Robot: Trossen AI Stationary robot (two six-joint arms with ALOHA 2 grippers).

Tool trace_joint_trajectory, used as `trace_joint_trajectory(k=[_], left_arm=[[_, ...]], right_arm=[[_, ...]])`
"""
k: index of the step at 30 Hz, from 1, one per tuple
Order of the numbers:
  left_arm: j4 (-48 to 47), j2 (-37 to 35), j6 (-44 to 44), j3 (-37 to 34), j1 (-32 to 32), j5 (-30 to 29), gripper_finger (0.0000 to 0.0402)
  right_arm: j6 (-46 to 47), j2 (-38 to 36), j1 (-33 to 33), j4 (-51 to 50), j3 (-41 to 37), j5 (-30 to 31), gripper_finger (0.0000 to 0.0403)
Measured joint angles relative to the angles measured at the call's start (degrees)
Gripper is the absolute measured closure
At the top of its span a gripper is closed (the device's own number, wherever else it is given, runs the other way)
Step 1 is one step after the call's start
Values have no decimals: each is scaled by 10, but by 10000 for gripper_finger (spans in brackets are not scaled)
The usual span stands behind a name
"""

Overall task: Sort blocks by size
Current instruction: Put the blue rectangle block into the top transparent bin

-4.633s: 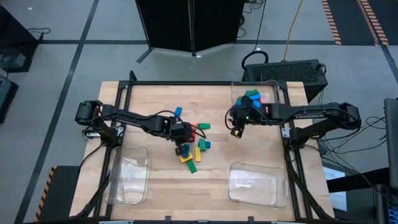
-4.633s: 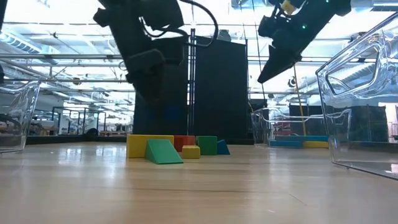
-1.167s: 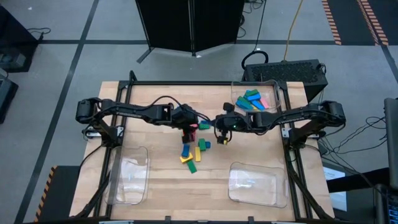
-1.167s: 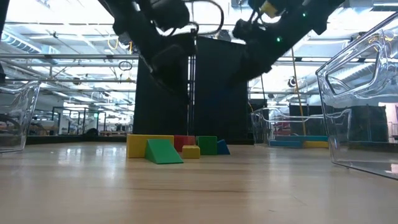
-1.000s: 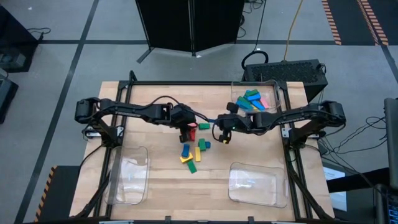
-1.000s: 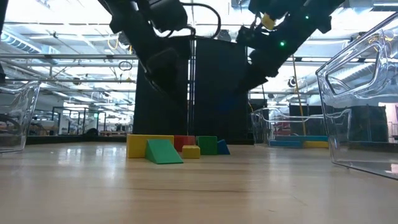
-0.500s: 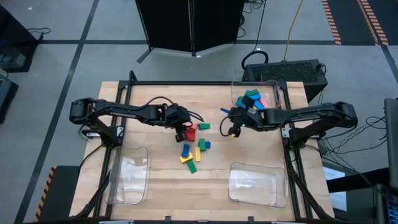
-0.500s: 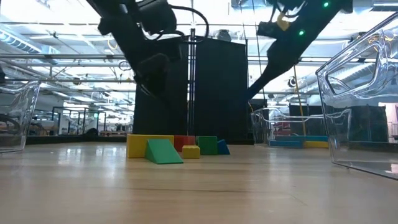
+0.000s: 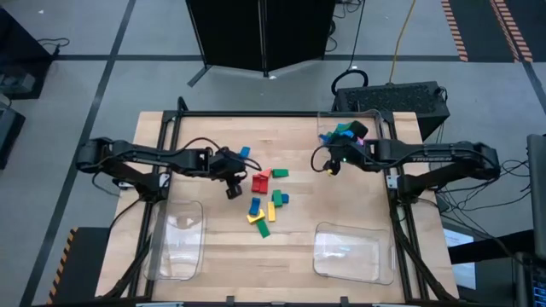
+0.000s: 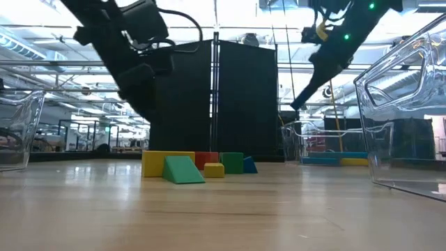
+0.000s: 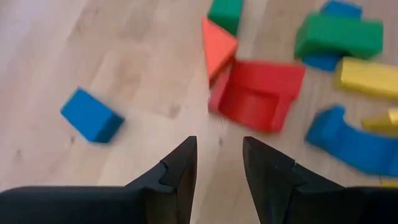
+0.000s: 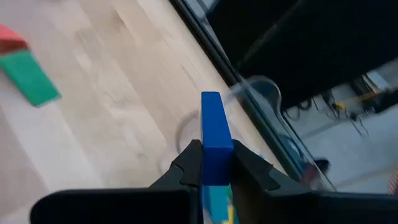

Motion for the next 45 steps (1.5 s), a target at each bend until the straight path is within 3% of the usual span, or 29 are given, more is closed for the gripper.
trace_joint_trajectory(k=[12, 24, 33, 45], left_arm=[[41, -4, 21, -44, 0, 23, 269], [47, -1, 61, -51, 0, -9, 269], [47, -1, 62, -51, 0, -41, 269], [45, -1, 62, -51, 0, -42, 269]], right_arm=[[4, 1, -89, -38, 0, -11, 363], [-32, 2, -200, -34, 0, -119, 362], [-61, 38, -262, 33, 0, -200, 360], [-61, 87, -303, 46, 0, -201, 320]])
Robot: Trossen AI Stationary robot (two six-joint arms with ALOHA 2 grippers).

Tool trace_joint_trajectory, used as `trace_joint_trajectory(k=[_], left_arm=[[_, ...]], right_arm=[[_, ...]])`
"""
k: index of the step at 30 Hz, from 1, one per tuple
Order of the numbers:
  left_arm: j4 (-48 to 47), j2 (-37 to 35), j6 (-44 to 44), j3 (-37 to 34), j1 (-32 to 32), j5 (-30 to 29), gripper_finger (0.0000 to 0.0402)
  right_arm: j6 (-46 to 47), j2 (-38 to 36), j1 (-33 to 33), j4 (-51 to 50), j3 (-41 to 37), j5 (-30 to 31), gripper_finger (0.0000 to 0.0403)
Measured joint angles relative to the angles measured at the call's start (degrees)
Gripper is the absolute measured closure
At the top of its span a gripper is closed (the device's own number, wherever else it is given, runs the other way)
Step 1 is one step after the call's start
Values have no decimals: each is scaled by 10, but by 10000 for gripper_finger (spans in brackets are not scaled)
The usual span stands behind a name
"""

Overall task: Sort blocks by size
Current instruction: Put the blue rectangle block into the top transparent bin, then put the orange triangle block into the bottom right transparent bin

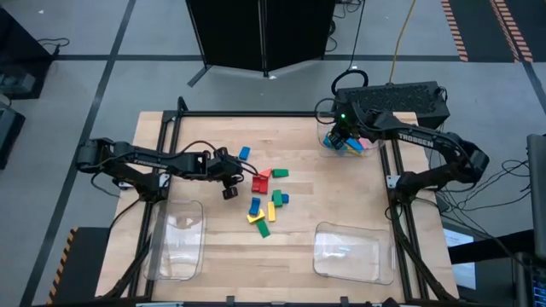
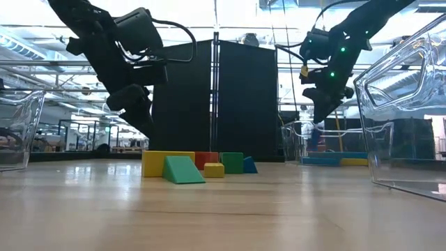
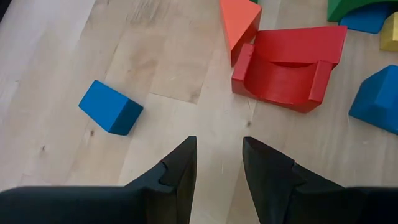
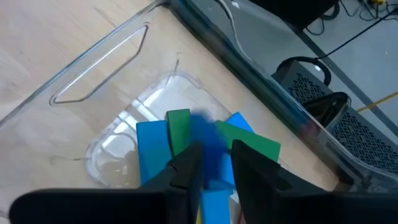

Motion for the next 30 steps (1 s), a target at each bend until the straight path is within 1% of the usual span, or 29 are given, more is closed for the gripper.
trace_joint_trajectory(k=[7, 12, 15, 20, 24, 28, 30], left_arm=[[3, 0, 0, 0, 1, 0, 269], [20, 0, 6, 0, 1, 0, 269], [48, 0, 41, 0, 1, 0, 269], [71, 0, 91, 0, 0, 0, 269], [96, 0, 62, 0, 1, 1, 269], [119, 4, 44, 0, 1, 27, 268], [134, 12, 44, 1, 1, 35, 259]], right_arm=[[-10, 0, -1, 6, 0, 1, 295], [17, -4, 9, 1, 0, 1, 284], [19, -17, 30, 12, 0, -8, 283], [20, -52, 70, 49, 0, -44, 290], [41, -80, 104, 54, 0, -61, 293], [64, -99, 138, 59, 0, -61, 293], [76, -100, 154, 78, 0, -60, 293]])
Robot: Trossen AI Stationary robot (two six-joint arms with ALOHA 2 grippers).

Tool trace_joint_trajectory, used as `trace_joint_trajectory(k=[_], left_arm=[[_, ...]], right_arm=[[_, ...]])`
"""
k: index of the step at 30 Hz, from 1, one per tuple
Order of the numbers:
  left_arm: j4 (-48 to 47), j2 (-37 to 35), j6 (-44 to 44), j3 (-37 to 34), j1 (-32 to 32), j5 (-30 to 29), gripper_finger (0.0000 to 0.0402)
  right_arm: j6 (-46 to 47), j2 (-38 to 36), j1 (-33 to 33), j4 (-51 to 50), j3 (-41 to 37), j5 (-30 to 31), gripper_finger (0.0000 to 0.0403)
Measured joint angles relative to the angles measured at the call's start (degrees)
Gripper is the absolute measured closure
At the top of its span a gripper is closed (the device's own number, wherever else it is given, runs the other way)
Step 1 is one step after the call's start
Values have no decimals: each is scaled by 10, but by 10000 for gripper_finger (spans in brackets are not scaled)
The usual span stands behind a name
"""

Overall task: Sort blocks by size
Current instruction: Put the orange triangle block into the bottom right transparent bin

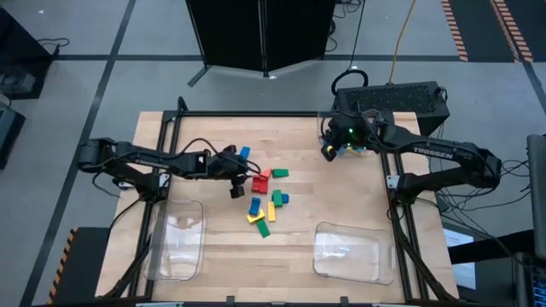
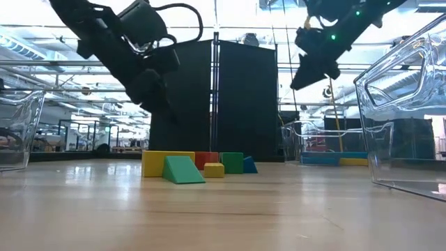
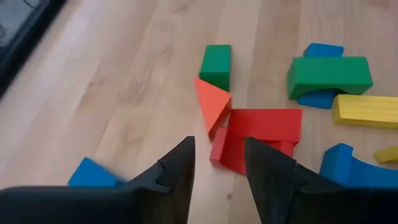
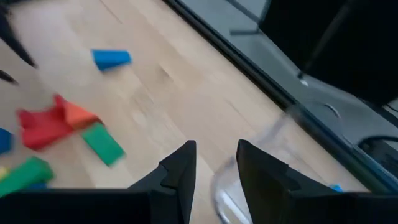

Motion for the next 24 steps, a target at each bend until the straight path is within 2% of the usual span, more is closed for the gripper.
trace_joint_trajectory(k=[6, 12, 15, 24], left_arm=[[20, 57, 32, 19, 1, 14, 171], [98, 119, 45, 33, 1, 14, 95], [107, 141, 44, 50, 3, 14, 82], [109, 218, 30, 81, 33, 42, 79]], right_arm=[[4, 11, 45, 70, 0, 1, 293], [10, 11, 75, 97, 0, 8, 293], [11, 15, 88, 102, 0, 19, 293], [5, 16, 114, 102, 0, 52, 293]])
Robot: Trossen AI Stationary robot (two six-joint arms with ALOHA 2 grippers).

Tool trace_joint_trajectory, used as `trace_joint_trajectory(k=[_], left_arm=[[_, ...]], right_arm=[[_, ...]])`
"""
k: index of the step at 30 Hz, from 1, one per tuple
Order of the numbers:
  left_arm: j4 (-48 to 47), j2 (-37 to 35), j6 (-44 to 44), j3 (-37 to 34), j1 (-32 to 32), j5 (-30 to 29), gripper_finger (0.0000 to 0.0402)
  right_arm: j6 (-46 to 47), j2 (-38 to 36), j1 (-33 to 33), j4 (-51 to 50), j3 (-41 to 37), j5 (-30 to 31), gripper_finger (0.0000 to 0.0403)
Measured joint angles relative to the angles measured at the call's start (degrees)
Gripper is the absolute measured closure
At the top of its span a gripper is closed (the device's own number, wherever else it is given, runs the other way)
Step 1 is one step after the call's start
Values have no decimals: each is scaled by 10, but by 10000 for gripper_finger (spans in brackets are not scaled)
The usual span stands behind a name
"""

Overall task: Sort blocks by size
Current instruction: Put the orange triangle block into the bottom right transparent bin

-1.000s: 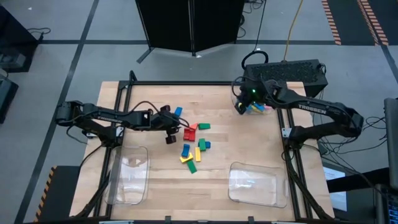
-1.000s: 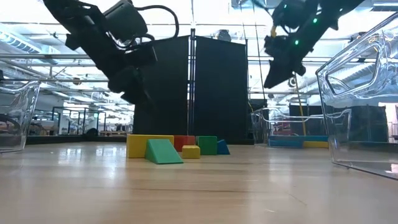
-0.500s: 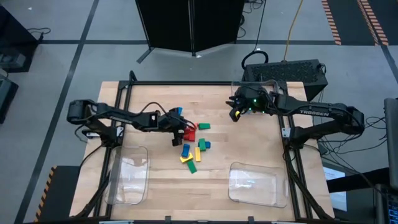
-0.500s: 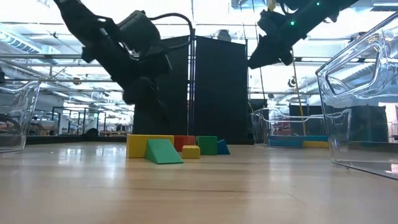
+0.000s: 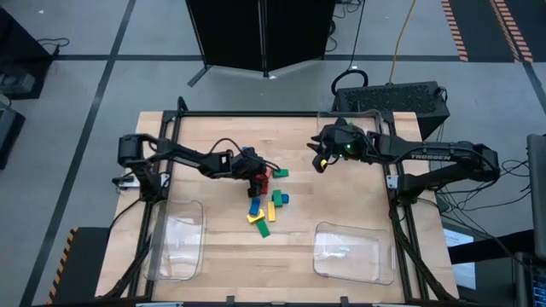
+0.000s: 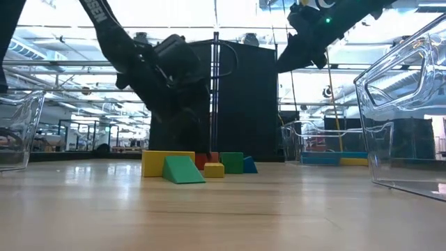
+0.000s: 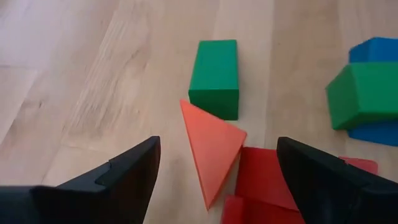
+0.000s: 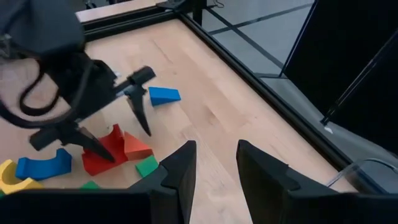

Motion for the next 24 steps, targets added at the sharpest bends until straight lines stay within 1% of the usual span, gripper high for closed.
trace_joint_trajectory(k=[5, 8, 19, 24], left_arm=[[8, 12, 0, 6, 1, 0, 80], [18, 12, 0, 6, 1, 1, 91], [10, 12, 0, 6, 2, 4, 198], [10, 12, 0, 6, 2, 5, 237]], right_arm=[[-2, 0, 6, 0, 0, 1, 293], [-2, 0, 8, 0, 0, 7, 293], [-2, 0, 8, 2, 0, 12, 293], [0, 0, 8, 4, 0, 12, 293]])
